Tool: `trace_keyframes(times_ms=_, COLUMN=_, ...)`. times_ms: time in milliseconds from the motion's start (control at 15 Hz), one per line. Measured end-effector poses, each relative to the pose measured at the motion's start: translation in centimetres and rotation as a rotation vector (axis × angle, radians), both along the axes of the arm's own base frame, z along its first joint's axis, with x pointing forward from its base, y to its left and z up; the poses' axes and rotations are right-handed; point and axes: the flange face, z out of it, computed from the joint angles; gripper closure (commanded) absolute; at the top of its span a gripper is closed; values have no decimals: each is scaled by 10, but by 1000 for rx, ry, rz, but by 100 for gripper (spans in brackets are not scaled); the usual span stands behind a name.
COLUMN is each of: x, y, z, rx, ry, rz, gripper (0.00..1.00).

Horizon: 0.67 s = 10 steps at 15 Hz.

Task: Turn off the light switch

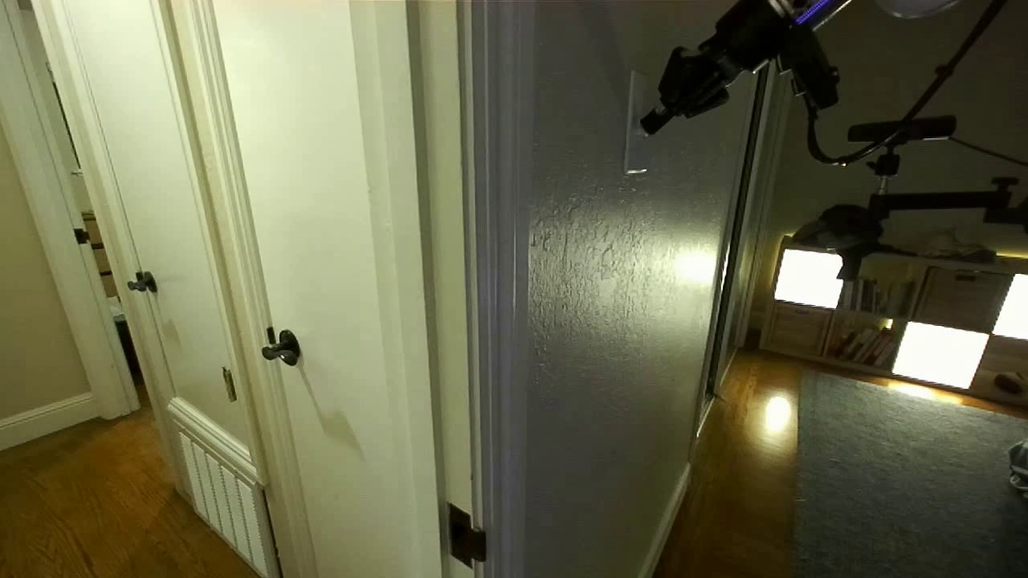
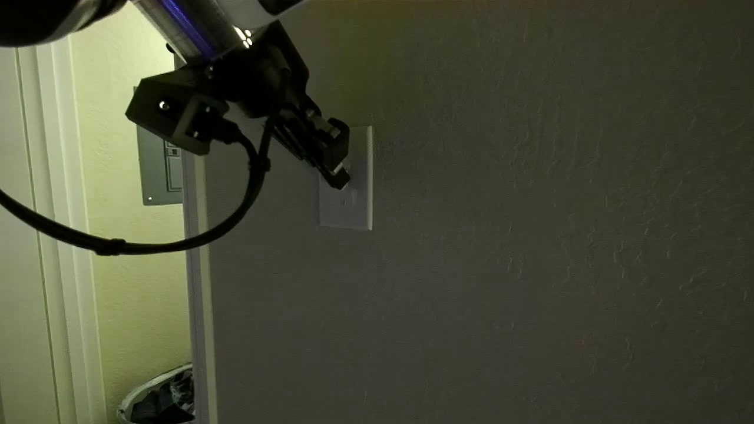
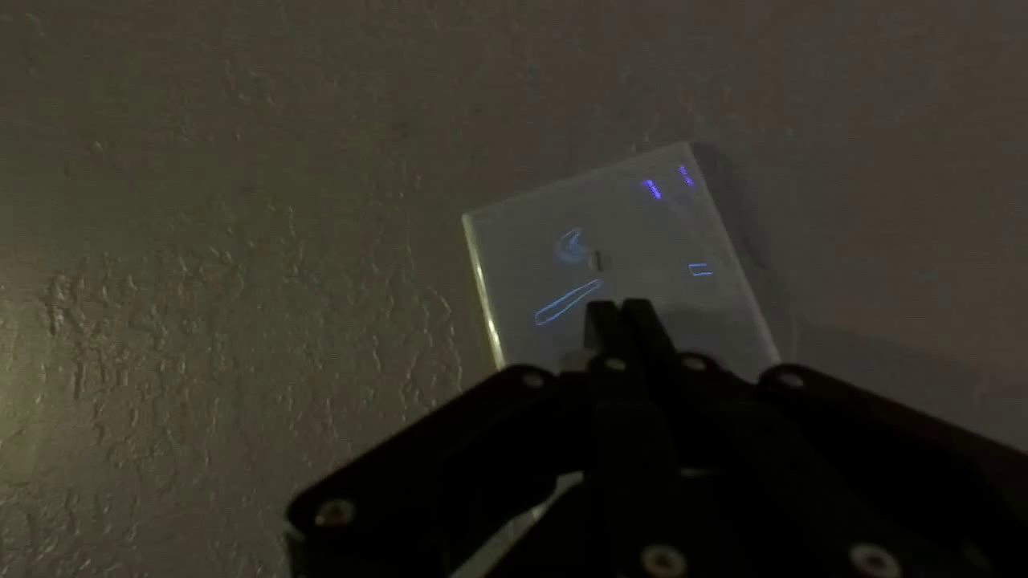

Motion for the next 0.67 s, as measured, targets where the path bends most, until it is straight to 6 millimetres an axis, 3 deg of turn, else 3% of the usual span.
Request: trace_keyframes(times_ms=667, x=-3, y=-1, z=0, rx=-22, ry=29, rz=36, gripper=94)
